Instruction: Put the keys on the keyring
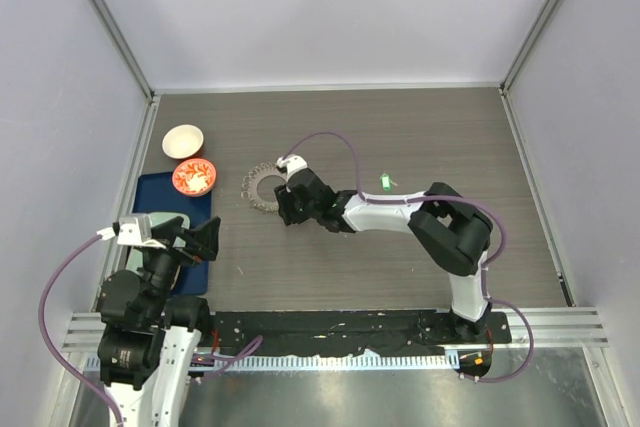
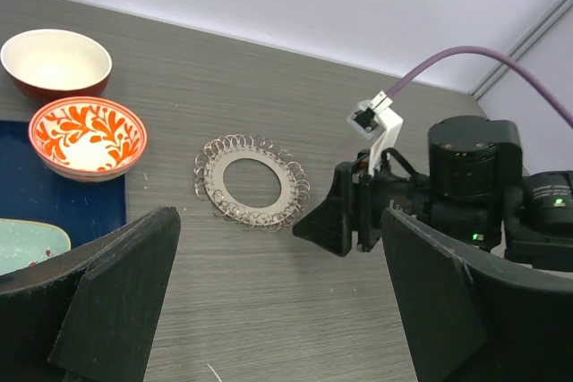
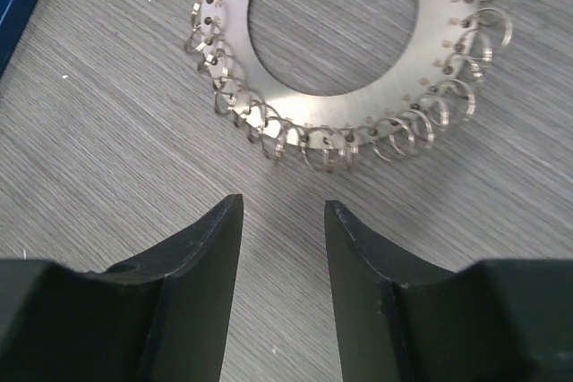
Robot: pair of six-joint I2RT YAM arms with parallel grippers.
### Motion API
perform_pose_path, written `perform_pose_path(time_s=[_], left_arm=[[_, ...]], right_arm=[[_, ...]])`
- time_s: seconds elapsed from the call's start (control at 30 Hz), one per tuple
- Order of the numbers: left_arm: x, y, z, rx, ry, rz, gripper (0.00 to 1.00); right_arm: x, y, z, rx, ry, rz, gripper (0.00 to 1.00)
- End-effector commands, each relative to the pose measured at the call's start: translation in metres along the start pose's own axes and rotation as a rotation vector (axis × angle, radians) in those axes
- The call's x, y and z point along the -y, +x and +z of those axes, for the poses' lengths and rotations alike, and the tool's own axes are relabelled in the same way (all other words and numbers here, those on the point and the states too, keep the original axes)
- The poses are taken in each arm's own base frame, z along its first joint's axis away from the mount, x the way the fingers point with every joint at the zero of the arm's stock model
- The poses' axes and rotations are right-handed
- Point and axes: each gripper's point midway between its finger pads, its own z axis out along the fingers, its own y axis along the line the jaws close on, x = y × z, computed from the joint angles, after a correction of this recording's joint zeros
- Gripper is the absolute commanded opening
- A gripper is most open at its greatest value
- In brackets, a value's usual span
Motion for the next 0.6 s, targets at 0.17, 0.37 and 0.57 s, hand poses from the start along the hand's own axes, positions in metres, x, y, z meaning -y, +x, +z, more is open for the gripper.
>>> perform_pose_path(time_s=[0.17, 0.37, 0.57], left_arm=[[0.008, -0.012, -0.008, 0.059, 0.039, 0.004, 1.0], [0.008, -0.013, -0.009, 0.063, 0.041, 0.004, 1.0], [0.008, -0.011, -0.007, 0.053, 0.042, 0.003, 1.0]], right_arm=[[-0.018, -0.037, 0.03, 0.144, -0.01, 0.092, 0.41], [-0.012, -0.028, 0.038, 0.14, 0.013, 0.085, 0.35], [-0.013, -0.019, 0.033, 0.135, -0.011, 0.062, 0.15]])
